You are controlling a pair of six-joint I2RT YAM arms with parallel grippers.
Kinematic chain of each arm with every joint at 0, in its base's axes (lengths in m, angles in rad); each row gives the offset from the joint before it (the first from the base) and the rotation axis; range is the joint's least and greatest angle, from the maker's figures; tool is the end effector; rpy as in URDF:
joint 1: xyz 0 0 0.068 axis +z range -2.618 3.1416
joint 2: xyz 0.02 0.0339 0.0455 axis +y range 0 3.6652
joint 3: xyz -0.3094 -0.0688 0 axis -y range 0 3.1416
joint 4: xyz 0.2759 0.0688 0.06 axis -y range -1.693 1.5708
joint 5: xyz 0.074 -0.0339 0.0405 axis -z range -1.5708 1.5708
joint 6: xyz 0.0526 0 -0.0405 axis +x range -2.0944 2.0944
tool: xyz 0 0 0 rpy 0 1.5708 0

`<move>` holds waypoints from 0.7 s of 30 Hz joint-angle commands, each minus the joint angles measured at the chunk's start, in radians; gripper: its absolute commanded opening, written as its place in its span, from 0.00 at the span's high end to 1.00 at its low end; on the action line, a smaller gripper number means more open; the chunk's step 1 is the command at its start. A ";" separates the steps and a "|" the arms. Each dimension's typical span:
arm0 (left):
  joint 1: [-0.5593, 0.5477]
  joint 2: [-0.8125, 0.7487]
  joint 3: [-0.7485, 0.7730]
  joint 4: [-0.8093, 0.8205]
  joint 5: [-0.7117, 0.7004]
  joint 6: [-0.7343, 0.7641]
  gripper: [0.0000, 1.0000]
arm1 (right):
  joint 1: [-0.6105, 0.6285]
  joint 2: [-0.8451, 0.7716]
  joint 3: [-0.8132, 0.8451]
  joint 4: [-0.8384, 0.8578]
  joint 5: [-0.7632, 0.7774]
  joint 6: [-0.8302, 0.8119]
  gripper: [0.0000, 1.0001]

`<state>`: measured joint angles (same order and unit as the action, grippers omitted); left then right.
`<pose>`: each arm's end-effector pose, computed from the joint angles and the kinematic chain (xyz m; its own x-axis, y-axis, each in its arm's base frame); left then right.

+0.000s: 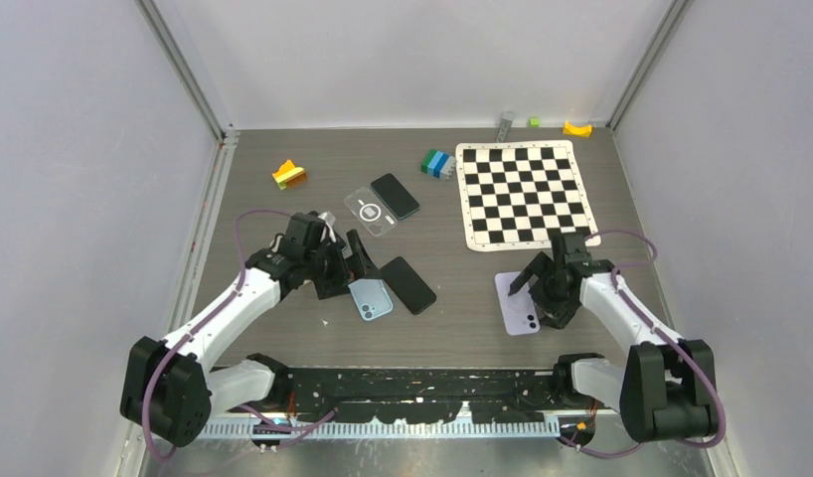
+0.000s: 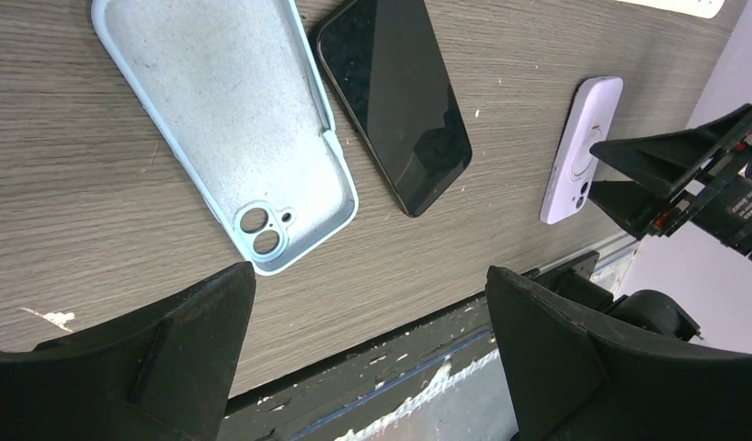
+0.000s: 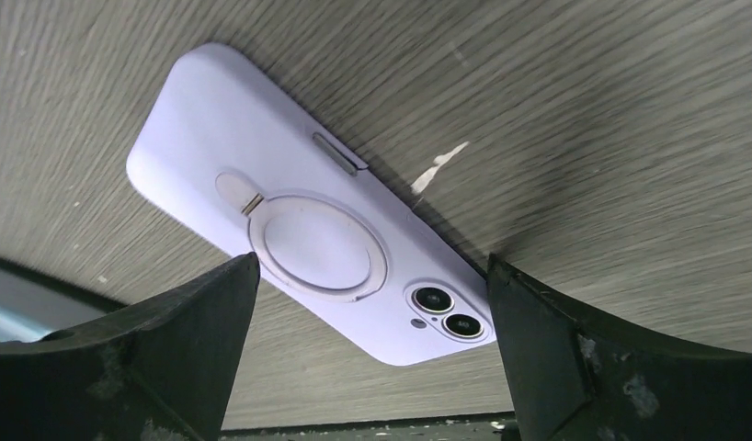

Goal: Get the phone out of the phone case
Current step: Pick up the phone at the center of the board.

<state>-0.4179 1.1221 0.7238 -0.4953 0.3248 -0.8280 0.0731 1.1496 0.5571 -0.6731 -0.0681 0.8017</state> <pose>0.2134 -0.1131 0.2440 -0.8997 -0.3643 -0.2406 -0.1409 0.7639 -0.6298 0.1931 0.0177 0.1709 -0.7286 0.6654 -0.1623 0.6186 0.7410 0.2610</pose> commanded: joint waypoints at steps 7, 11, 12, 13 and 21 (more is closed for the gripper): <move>-0.002 0.086 0.087 0.070 -0.001 0.035 0.00 | 0.033 -0.145 -0.096 0.039 -0.111 0.035 0.00; -0.002 0.106 0.113 0.058 0.004 0.058 0.00 | 0.134 -0.099 -0.036 0.022 -0.006 0.022 0.00; -0.002 0.106 0.112 0.060 -0.004 0.060 0.00 | 0.182 -0.071 -0.024 0.022 0.019 0.022 0.00; -0.002 0.106 0.112 0.060 -0.008 0.063 0.00 | 0.205 -0.054 -0.001 0.021 0.070 0.023 0.01; -0.001 0.132 0.124 0.056 0.008 0.089 0.00 | 0.414 0.182 0.136 -0.025 0.316 0.048 0.00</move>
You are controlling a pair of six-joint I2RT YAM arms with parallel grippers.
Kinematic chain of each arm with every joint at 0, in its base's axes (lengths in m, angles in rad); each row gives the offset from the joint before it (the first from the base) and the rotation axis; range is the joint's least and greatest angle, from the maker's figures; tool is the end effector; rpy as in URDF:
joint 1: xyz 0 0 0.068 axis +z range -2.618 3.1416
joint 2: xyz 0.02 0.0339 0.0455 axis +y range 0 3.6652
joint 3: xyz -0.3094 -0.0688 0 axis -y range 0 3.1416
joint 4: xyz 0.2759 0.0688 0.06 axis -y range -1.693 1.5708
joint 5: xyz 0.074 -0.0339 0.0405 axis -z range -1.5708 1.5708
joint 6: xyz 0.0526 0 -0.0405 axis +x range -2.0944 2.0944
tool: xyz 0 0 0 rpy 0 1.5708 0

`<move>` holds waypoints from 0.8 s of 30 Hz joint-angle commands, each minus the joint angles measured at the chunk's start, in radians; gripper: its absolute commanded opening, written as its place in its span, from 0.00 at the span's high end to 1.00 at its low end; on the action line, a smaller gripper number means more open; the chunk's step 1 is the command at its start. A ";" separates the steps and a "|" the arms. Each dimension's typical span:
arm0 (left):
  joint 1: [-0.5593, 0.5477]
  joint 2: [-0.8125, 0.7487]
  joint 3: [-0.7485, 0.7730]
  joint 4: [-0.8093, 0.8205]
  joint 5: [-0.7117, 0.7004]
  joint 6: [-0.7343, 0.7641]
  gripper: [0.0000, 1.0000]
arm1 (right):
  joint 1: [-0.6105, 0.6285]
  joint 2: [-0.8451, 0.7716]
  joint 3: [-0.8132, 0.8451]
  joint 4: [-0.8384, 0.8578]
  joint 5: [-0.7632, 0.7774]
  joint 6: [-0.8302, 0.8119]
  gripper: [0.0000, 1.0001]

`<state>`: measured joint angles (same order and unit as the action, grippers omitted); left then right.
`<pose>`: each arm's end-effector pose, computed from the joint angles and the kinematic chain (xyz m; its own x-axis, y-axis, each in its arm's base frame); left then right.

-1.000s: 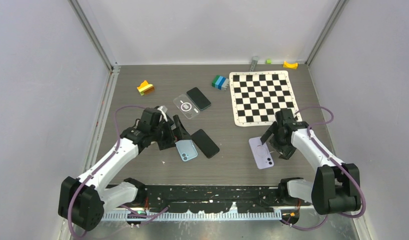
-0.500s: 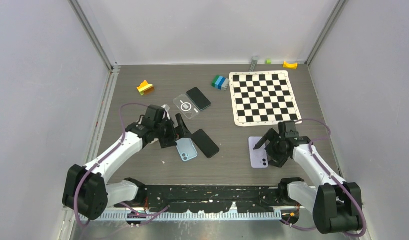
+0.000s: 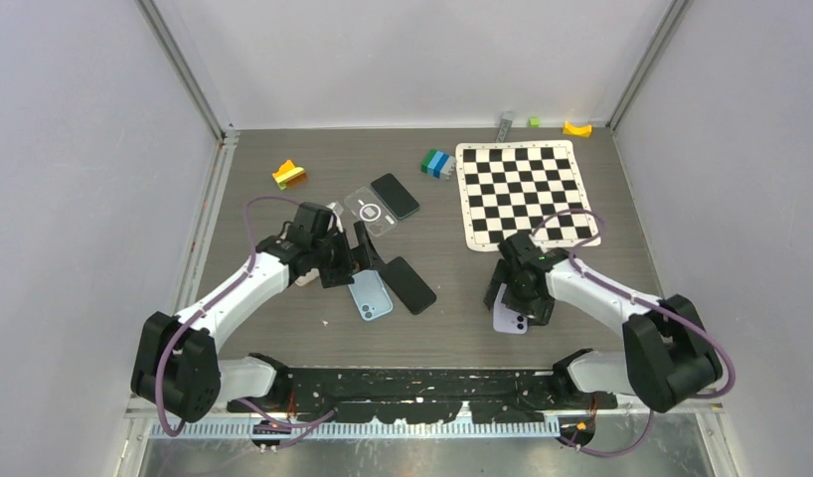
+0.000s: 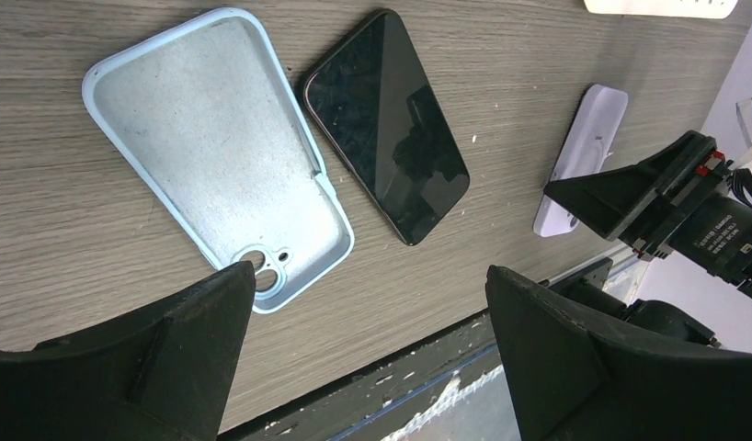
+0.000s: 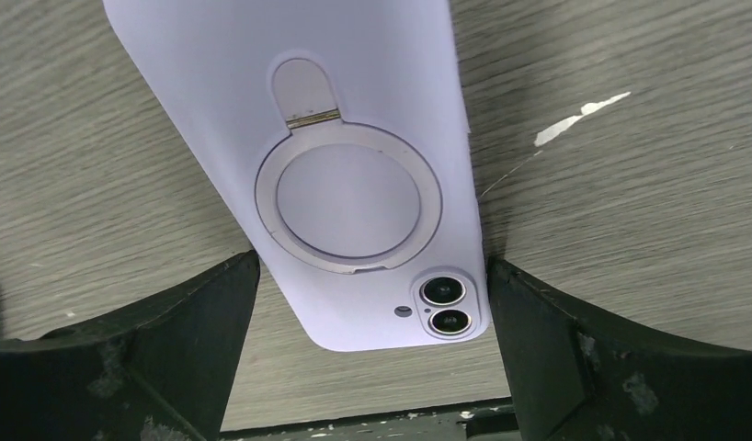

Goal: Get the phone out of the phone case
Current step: Pick up the phone at the center of the board.

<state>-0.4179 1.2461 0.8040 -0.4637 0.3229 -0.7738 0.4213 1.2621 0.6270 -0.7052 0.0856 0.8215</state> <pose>0.2425 -0.1260 0.2454 -0.9084 -0.3217 -0.2668 -0.0993 0.7863 -0.6098 0.1958 0.0828 0.1698 -0.8904 0.4004 -0.2165 0.3851 0.9162 0.1106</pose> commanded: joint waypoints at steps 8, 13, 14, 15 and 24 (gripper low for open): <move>0.001 0.025 0.039 0.055 0.014 0.032 0.00 | 0.091 0.088 0.063 0.069 0.158 0.019 0.15; 0.000 0.032 0.037 0.081 0.050 0.030 0.00 | 0.091 0.060 0.035 0.152 0.055 0.017 0.46; 0.001 0.034 0.036 0.088 0.063 0.033 0.00 | 0.091 0.055 0.031 0.162 0.041 0.012 0.51; 0.000 0.034 0.035 0.097 0.077 0.035 0.00 | 0.092 0.038 0.029 0.183 0.012 0.006 0.53; 0.001 0.076 0.037 0.177 0.189 0.017 0.00 | 0.093 -0.099 0.006 0.381 -0.286 -0.001 0.62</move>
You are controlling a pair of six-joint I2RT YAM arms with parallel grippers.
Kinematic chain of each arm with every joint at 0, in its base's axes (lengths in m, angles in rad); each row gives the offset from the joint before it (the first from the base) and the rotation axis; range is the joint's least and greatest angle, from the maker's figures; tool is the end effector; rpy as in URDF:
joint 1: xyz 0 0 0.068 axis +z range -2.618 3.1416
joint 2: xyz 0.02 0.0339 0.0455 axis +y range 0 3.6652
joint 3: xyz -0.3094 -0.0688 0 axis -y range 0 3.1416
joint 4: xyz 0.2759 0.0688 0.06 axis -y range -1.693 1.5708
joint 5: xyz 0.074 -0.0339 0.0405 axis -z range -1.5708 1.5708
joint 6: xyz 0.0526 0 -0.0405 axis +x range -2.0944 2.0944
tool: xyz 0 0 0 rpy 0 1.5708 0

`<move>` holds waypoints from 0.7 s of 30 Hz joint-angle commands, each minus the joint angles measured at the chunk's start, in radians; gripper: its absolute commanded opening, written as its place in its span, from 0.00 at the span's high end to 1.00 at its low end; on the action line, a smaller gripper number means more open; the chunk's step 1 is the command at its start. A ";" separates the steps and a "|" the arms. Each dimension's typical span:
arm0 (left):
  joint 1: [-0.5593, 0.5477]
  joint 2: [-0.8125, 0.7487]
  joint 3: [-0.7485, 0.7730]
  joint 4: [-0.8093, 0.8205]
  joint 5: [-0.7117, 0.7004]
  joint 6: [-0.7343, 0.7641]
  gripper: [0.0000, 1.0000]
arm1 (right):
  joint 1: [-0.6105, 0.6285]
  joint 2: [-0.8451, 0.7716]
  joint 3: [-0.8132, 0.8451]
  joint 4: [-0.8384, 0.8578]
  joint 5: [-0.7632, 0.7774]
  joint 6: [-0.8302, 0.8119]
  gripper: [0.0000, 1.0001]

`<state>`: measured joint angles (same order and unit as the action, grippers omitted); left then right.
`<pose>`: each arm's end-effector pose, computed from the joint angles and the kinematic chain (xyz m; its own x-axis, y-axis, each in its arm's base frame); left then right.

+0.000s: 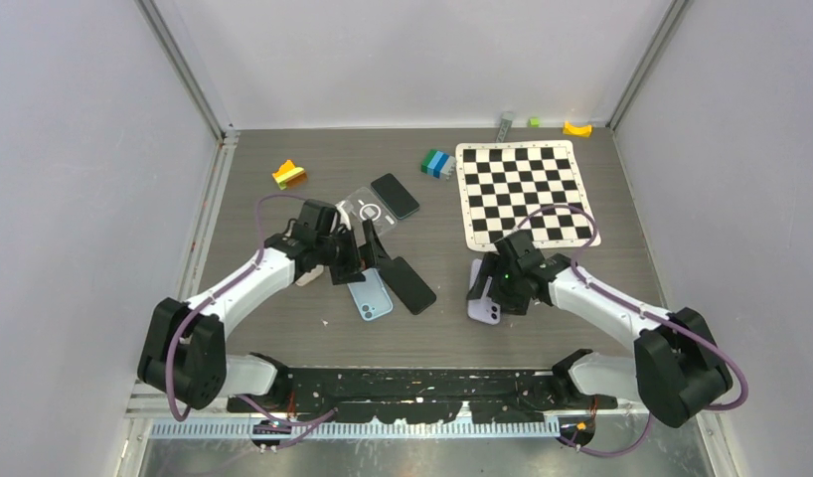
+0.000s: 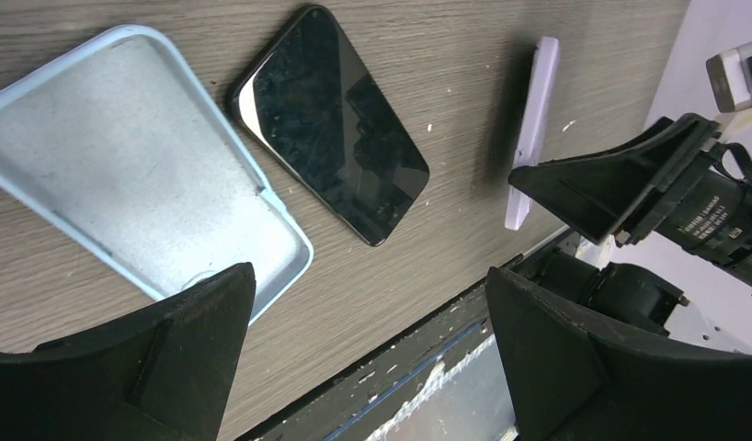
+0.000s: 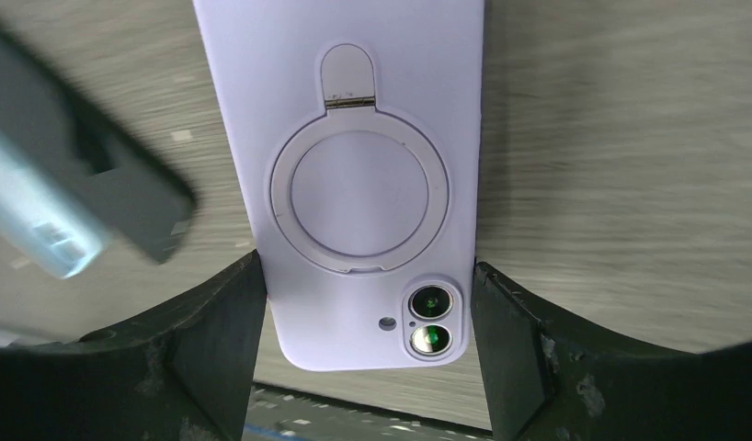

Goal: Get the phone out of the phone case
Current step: Pick up the phone at the center of the board.

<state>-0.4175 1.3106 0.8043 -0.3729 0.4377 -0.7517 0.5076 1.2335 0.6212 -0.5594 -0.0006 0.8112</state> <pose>0.2546 -0.1373 0.2375 -0.9339 -0.2624 -0.2430 -0.0320 0.7380 -0.6740 0.1984 0.1104 0.1793 -0.9071 0.3252 -0.2672 0.2490 0.9265 0.2821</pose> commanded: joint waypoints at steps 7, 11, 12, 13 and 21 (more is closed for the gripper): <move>-0.001 0.051 0.040 0.182 0.142 -0.087 0.00 | 0.025 -0.050 -0.021 0.451 -0.383 0.037 0.66; -0.006 0.118 0.060 0.220 0.166 -0.163 0.00 | 0.061 0.010 0.007 0.541 -0.421 0.044 0.67; -0.008 0.132 0.062 0.236 0.172 -0.175 0.00 | 0.076 0.027 0.013 0.563 -0.425 0.047 0.67; -0.014 0.147 0.065 0.248 0.176 -0.185 0.00 | 0.084 0.046 0.025 0.591 -0.430 0.047 0.67; -0.027 0.193 0.068 0.259 0.166 -0.210 0.22 | 0.179 0.161 0.130 0.655 -0.441 0.036 0.68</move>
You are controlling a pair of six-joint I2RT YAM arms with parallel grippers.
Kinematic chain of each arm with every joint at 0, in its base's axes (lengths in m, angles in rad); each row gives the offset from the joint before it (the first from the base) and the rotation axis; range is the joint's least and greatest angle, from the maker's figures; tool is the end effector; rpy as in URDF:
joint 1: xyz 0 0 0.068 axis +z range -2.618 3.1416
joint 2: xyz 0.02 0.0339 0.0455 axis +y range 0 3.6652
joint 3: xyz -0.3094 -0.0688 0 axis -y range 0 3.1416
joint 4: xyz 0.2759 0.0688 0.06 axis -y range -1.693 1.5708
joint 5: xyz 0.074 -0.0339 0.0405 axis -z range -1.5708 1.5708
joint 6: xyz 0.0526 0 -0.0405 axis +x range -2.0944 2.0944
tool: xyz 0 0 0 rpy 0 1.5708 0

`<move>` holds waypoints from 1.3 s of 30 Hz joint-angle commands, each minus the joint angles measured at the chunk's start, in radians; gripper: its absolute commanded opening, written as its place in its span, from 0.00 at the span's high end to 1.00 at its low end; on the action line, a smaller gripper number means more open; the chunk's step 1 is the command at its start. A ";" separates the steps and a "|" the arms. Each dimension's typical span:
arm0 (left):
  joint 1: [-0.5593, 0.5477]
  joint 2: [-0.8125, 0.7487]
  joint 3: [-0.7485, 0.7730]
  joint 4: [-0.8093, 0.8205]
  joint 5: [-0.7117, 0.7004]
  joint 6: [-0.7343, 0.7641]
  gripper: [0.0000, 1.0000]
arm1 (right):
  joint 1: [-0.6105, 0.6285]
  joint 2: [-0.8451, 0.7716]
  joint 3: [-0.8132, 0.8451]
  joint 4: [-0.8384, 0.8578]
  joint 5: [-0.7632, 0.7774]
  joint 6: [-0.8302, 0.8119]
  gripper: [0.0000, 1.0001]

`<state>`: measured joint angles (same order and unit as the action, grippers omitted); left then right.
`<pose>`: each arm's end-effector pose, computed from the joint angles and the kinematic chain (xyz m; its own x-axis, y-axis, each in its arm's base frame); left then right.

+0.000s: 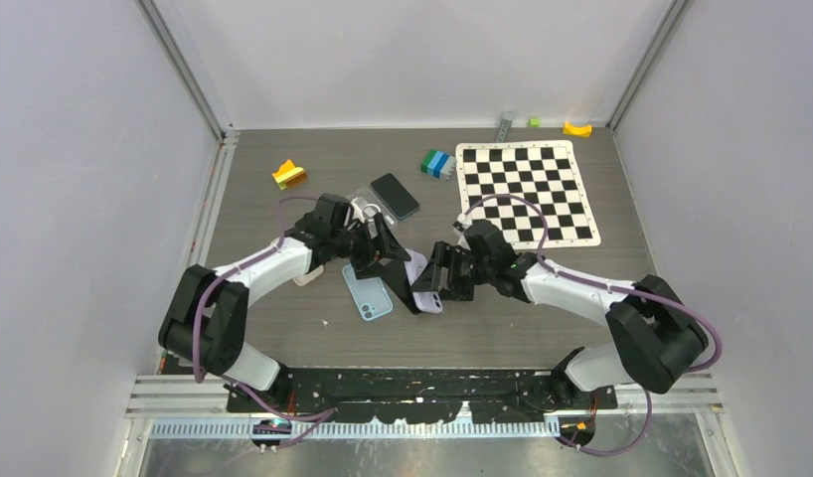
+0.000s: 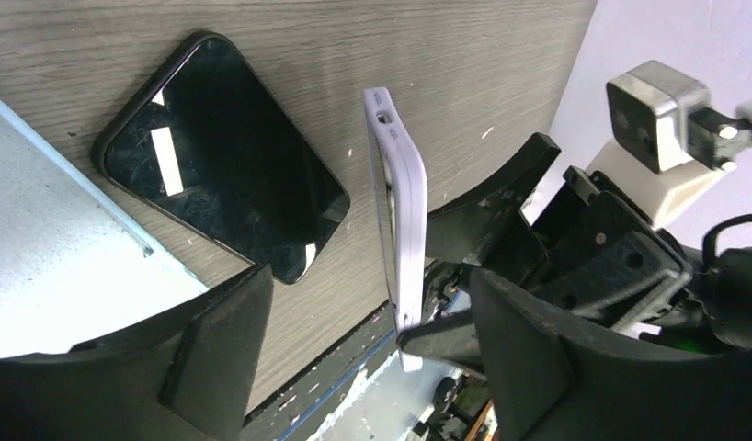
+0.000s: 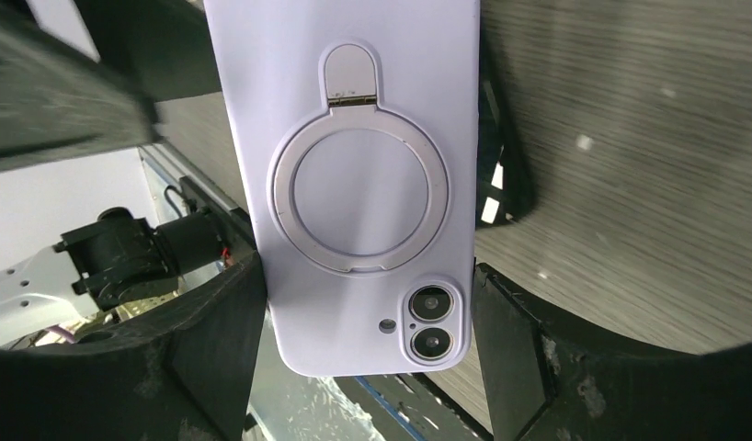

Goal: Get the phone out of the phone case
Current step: Pick up the phone at the center of the board.

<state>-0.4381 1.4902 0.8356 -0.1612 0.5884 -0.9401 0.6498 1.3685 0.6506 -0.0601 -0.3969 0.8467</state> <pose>0.2875 -0.1669 0.2158 -0.9521 -0.2959 -0.0777 -0.1214 0.5986 -0.7918 0.2205 0.1931 0.1943 -0.9524 0.1440 -0.2686 -0.0963 0.6942 0.7133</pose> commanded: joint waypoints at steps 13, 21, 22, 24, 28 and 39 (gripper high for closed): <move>-0.007 0.011 0.068 -0.054 -0.073 0.004 1.00 | 0.149 0.116 0.296 -0.028 0.066 -0.136 0.38; -0.004 0.010 0.200 -0.317 -0.217 0.029 1.00 | 0.318 0.058 0.472 -0.286 0.517 -0.323 0.01; -0.004 0.008 0.213 -0.335 -0.229 0.023 1.00 | 0.341 0.060 0.502 -0.299 0.601 -0.341 0.00; 0.001 0.008 0.237 -0.371 -0.249 0.003 1.00 | 0.410 0.073 0.544 -0.333 0.727 -0.384 0.00; 0.017 0.006 0.265 -0.412 -0.250 -0.042 1.00 | 0.516 0.133 0.606 -0.382 0.924 -0.413 0.05; 0.046 -0.055 0.265 -0.453 -0.245 -0.116 1.00 | 0.633 0.344 0.741 -0.462 1.158 -0.453 0.42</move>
<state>-0.4049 1.5116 1.0622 -0.6079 0.3244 -1.0149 1.2648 1.6939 1.3361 -0.4870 0.6308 0.4213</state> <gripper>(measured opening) 0.152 0.626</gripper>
